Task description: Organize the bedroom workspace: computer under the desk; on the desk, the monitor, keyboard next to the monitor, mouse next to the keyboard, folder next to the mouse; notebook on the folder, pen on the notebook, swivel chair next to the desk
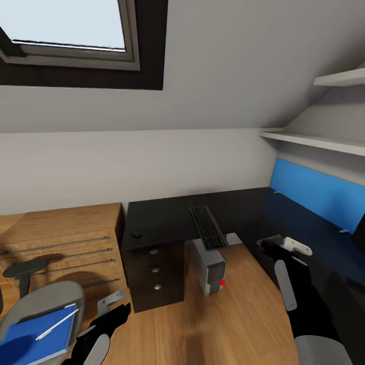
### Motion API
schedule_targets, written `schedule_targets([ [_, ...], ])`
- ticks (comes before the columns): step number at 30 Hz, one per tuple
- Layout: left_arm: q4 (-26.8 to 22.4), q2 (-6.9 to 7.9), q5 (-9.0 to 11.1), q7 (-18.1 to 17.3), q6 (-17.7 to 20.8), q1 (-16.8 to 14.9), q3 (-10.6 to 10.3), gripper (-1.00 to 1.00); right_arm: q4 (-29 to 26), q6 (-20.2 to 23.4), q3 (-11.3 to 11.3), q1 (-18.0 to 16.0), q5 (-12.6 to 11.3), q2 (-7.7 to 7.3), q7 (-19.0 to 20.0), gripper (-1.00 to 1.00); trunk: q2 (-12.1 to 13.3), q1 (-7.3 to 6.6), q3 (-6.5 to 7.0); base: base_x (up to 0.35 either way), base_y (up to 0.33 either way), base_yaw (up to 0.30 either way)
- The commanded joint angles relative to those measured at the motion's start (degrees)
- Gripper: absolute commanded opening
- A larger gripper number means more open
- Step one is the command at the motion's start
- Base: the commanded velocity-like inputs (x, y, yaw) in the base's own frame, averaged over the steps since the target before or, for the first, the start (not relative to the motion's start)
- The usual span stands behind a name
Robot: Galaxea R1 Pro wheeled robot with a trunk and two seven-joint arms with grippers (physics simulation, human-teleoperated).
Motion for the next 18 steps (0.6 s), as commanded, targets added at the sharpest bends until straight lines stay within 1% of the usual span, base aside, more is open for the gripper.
schedule_targets([
  [1,0.0,0.05,0.4,0.5,0.1,-0.1,-0.2,1.0,0.0,0.1,-0.1,0.0,-0.5,-0.01,-0.4,1.0,-0.1,0.03,-0.08,0.236,0.0,0.0],
  [3,0.0,0.01,0.5,0.6,0.1,-0.1,-0.2,1.0,0.0,0.0,-0.2,0.0,0.0,-0.08,-0.4,1.0,-0.1,0.03,-0.08,0.262,0.0,0.0],
  [4,0.1,0.0,0.5,0.6,0.1,-0.1,-0.2,1.0,0.2,0.0,-0.2,0.0,1.2,-0.17,-0.4,1.0,-0.1,0.03,-0.08,0.213,0.0,0.0],
  [7,0.1,0.0,0.4,0.6,0.1,-0.1,-0.2,1.0,0.3,-0.1,-0.2,0.0,2.1,-0.22,-0.4,1.0,-0.1,0.03,-0.08,0.137,0.0,0.0],
  [12,0.1,0.05,0.5,0.6,0.1,-0.1,-0.2,1.0,0.4,-0.3,-0.3,0.0,2.5,-0.25,-0.3,1.0,-0.1,0.03,-0.08,0.157,0.0,0.0],
  [18,0.1,-0.03,0.5,0.7,0.1,-0.1,-0.3,1.0,0.3,-0.4,-0.4,0.0,2.6,-0.26,-0.3,1.0,-0.1,0.03,-0.08,0.277,0.0,0.0],
])
